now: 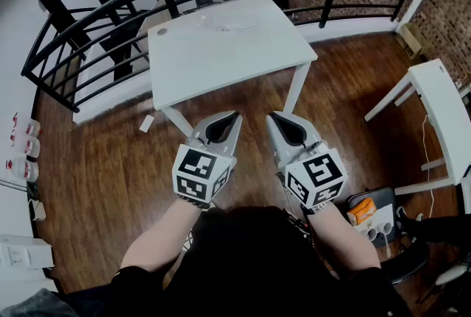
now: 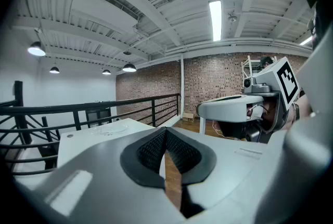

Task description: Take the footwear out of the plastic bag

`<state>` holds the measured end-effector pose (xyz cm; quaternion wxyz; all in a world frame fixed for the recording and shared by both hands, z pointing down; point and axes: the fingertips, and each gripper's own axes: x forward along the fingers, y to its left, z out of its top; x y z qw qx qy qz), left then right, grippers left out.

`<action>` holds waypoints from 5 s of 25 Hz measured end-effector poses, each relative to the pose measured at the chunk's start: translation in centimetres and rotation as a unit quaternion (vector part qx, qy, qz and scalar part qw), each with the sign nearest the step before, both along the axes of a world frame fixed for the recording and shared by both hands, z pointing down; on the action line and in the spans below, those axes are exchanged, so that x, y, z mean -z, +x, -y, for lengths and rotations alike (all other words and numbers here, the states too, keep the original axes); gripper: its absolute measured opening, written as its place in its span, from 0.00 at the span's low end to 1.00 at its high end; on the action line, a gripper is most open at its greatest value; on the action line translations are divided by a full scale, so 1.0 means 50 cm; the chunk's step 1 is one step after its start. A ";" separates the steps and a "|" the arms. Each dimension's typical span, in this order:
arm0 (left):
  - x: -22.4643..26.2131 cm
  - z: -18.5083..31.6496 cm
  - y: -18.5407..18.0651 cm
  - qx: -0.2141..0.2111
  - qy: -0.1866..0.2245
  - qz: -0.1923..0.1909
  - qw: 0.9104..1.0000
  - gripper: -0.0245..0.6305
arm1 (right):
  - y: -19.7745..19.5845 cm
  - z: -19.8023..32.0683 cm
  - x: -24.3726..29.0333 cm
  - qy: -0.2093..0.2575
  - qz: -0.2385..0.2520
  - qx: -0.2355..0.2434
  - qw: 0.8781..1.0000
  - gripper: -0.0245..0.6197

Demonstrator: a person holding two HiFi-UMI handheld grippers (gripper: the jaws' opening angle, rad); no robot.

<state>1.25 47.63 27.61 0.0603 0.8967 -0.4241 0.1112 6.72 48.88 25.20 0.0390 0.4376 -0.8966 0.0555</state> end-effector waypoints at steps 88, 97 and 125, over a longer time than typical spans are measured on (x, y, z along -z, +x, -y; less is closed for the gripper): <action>-0.179 1.277 -0.267 0.116 -0.135 0.044 0.983 0.07 | -0.061 1.312 -0.279 -0.193 -0.027 0.068 0.978 0.07; -0.266 1.414 -0.378 0.122 -0.184 0.025 0.975 0.10 | -0.047 1.394 -0.374 -0.262 -0.048 0.021 0.964 0.19; -0.547 1.566 -0.462 0.088 -0.332 0.007 0.939 0.20 | 0.009 1.470 -0.626 -0.430 -0.063 -0.042 0.900 0.31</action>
